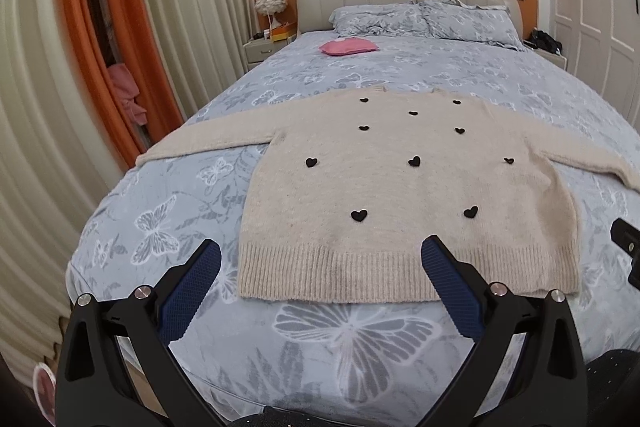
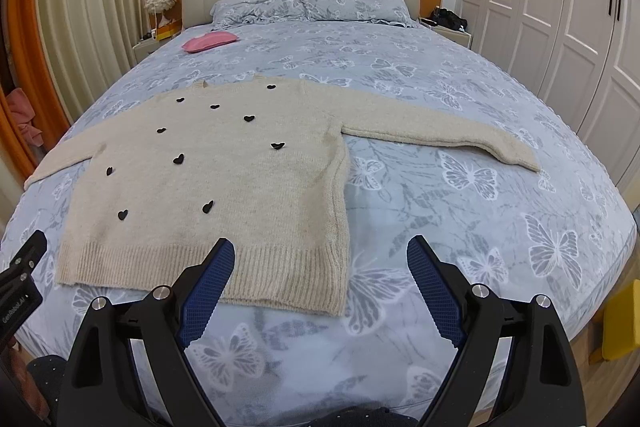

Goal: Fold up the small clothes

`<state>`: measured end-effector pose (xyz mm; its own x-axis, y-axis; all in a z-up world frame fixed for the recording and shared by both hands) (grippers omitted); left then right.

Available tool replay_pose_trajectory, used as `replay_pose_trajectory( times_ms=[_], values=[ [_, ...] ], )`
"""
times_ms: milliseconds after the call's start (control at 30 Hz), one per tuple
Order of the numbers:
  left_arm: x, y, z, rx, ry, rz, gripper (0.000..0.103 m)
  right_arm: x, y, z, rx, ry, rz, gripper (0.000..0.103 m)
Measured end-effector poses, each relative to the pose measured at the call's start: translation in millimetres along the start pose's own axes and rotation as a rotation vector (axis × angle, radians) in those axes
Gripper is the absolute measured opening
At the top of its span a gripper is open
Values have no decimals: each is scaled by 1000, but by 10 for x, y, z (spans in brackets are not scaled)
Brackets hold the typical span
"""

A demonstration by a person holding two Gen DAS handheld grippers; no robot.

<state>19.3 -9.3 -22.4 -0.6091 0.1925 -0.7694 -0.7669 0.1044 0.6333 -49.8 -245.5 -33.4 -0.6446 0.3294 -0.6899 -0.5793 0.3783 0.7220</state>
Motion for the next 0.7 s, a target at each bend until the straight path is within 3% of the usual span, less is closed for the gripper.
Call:
replay_pose_trajectory(
  times_ms=[700],
  values=[
    [15,-36,127,19,72,29,98,-9,5,3,0,2,3,86]
  ],
)
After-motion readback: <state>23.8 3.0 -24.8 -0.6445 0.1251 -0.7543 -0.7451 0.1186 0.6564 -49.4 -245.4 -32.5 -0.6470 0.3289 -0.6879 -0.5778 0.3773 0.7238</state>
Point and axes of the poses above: each gripper's, at about its wrist camera, not at the fingertips, and y roughly against the way its jaws point, z to its left, x to its underside, the point moved 3 cm from there along -y, roughly the way its jaws point, and after that the axes turned 6 degrees about x, right-handed, at the moved point
